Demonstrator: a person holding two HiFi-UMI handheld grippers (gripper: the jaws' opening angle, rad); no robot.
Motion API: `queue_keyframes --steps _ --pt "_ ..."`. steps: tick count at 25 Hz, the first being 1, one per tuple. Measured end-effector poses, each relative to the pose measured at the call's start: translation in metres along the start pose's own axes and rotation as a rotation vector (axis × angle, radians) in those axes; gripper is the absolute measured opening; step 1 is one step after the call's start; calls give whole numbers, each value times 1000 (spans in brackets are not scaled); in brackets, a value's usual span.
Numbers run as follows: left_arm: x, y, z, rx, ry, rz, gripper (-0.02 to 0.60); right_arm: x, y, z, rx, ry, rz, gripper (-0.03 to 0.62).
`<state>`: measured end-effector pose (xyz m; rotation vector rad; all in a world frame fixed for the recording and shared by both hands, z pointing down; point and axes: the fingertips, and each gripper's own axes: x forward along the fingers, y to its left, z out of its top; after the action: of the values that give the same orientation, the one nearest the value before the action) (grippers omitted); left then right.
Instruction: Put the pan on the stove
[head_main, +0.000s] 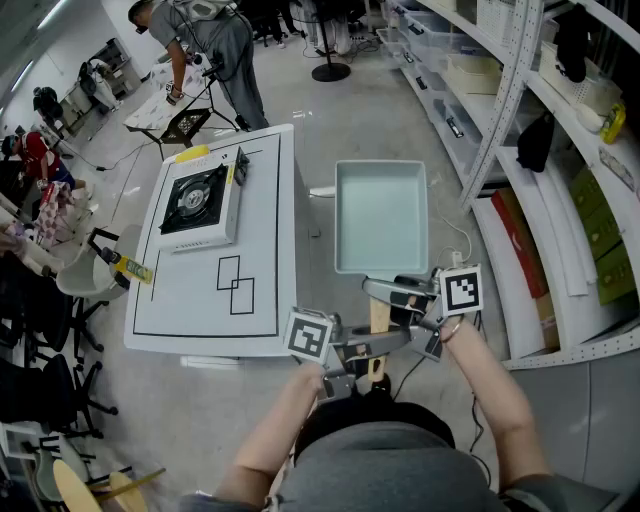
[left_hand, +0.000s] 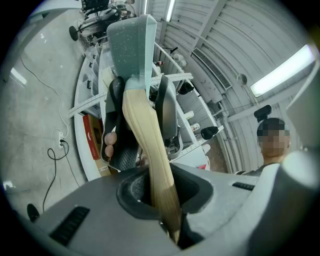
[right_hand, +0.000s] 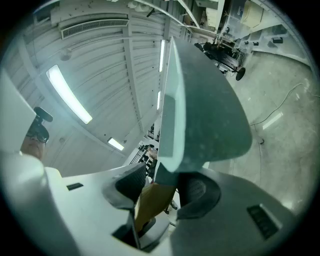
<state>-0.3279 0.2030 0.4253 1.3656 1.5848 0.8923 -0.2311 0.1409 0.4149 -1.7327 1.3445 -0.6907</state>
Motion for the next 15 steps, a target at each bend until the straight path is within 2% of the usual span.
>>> queue_keyframes --steps 15 --pt "10 5 4 -6 13 10 44 -8 -5 6 -2 2 -6 184"
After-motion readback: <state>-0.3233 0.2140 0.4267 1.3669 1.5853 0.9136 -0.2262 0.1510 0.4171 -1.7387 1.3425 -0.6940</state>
